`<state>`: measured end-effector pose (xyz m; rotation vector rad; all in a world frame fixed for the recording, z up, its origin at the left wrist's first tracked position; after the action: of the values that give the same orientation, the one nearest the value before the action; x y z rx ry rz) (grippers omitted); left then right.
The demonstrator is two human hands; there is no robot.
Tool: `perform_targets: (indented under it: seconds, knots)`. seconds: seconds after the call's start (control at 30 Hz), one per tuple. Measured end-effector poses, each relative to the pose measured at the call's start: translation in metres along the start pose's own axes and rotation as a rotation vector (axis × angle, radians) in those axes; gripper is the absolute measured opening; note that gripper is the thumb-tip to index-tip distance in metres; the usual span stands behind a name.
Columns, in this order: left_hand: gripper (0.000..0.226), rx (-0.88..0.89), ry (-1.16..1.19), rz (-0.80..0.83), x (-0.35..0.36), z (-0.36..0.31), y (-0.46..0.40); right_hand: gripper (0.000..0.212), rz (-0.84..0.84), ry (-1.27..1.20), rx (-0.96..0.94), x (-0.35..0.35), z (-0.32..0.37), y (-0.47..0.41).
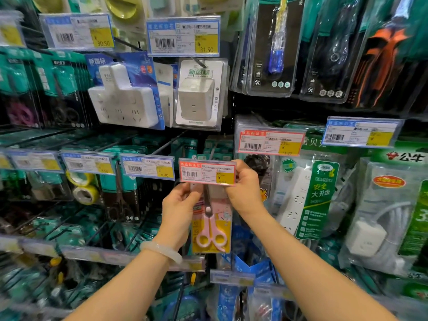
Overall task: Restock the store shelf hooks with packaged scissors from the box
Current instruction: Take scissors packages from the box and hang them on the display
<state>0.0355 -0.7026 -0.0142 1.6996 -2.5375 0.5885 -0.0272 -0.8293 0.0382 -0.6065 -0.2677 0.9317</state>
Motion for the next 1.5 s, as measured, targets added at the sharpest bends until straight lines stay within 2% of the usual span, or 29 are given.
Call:
perform_targets:
  seconds: [0.17,0.37,0.53,0.67,0.9,1.07,1.23,1.37,1.5]
  knots:
    - [0.015,-0.067,0.007,0.005,-0.002,0.007,-0.005,0.028,0.025,0.015,-0.012,0.001,0.000,-0.001]
    - [0.021,-0.007,-0.078,-0.032,-0.005,-0.003,-0.002,0.019,0.020,0.019,-0.026,-0.001,0.001,0.001]
    - [0.014,-0.011,-0.087,-0.074,-0.015,0.002,-0.002,0.027,0.035,-0.087,-0.034,0.008,0.009,0.005]
    - [0.011,-0.027,-0.050,-0.041,-0.010,0.000,-0.005,0.031,0.008,-0.115,-0.030,0.007,0.009,0.002]
    - [0.014,-0.088,-0.062,-0.038,-0.006,0.006,-0.004,0.035,-0.026,-0.076,-0.049,0.001,0.008,0.004]
    - [0.014,-0.098,-0.051,-0.090,-0.002,0.007,-0.004,0.043,-0.090,-0.073,0.032,-0.007,-0.004,0.013]
    - [0.012,-0.175,-0.058,-0.108,0.000,0.021,-0.004,0.044,-0.021,0.247,-0.048,-0.003,-0.004,0.028]
    - [0.015,-0.193,-0.102,-0.119,0.001,0.022,-0.013,0.050,0.125,0.470,0.032,0.007,-0.013,0.026]
    - [0.010,-0.211,-0.140,-0.061,0.006,0.017,-0.024,0.051,0.114,0.495,0.167,0.012,-0.029,0.017]
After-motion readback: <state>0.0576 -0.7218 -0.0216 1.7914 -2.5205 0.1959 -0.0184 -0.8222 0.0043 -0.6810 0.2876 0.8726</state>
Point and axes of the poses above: each hand's wrist, its own y-axis away from the middle knuckle, its own x-axis out of the palm, z = x × y, the point moved 8 cm from there along -y, towards the middle knuckle, and after that the axes turned 5 degrees about -y, right-handed, at the moved point
